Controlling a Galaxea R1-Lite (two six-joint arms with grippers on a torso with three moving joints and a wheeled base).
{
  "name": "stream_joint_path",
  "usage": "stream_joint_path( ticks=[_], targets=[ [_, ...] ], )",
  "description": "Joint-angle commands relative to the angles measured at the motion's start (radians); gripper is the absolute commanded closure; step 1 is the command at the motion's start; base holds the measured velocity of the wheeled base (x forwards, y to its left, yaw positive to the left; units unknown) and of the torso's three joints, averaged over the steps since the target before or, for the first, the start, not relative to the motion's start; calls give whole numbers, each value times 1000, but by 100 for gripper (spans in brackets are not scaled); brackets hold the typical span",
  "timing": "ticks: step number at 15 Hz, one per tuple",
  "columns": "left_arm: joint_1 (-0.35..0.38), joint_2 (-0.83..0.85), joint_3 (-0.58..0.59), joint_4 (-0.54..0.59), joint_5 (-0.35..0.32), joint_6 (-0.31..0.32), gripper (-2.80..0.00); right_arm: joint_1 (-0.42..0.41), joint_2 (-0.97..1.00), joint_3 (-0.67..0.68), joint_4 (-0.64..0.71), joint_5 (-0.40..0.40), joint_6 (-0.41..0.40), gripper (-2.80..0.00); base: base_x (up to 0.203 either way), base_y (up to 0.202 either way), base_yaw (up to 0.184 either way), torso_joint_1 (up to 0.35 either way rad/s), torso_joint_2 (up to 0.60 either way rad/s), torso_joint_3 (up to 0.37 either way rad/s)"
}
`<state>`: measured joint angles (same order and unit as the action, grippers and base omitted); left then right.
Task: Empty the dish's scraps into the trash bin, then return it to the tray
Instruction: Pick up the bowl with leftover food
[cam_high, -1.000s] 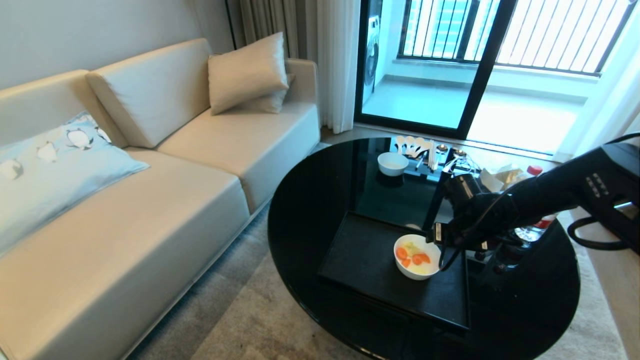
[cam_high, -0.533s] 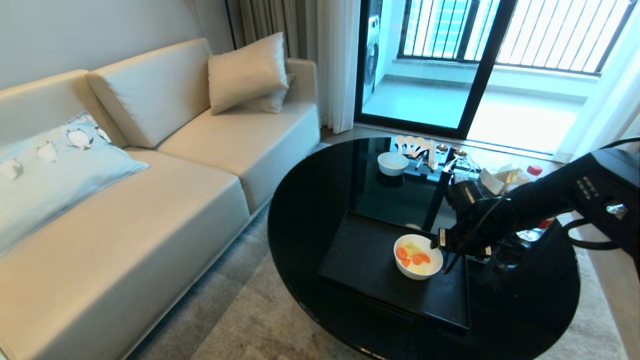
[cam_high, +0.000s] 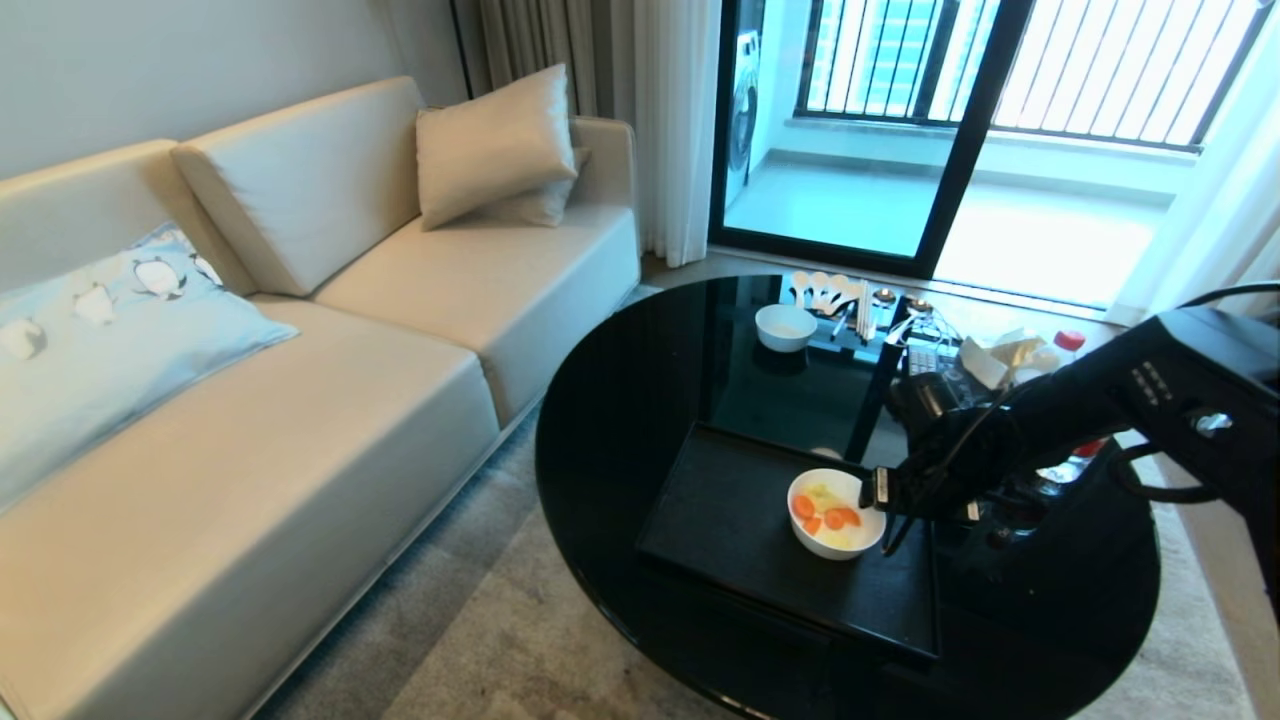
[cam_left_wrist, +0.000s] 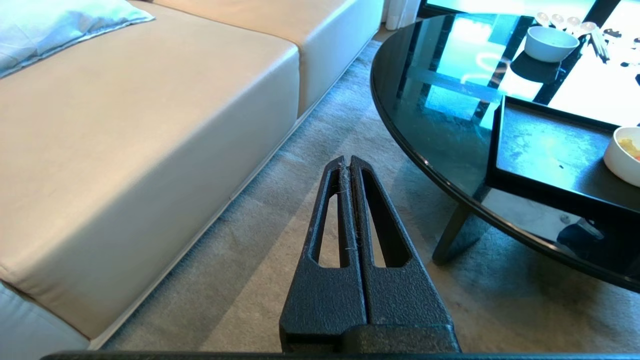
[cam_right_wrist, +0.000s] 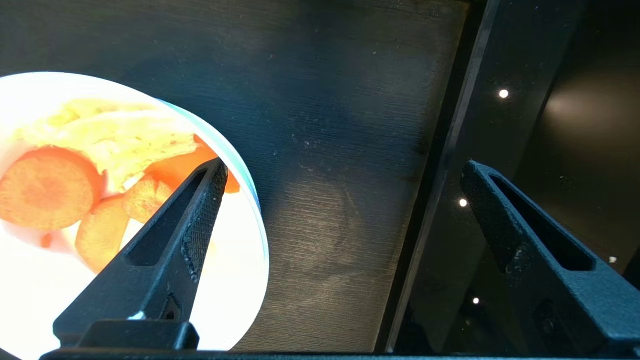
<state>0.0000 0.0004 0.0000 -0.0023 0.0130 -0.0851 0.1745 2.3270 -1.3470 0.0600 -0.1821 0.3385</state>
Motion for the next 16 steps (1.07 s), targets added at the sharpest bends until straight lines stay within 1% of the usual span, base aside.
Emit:
stream_joint_path(
  ticks=[1,12,13,16],
  targets=[
    [0,0,0,-1,1,-1,0,5,11,0,-3,0,2,-280,0,0,0,0,0,0],
    [0,0,0,-1,1,-1,0,29,28,2,-3,0,5,-280,0,0,0,0,0,0],
    [0,0,0,-1,1,-1,0,28,29,0,-5,0,5,0,0,0,0,0,0,0],
    [0,0,0,-1,1,-1,0,31,32,0,-3,1,5,0,0,0,0,0,0,0]
  ],
)
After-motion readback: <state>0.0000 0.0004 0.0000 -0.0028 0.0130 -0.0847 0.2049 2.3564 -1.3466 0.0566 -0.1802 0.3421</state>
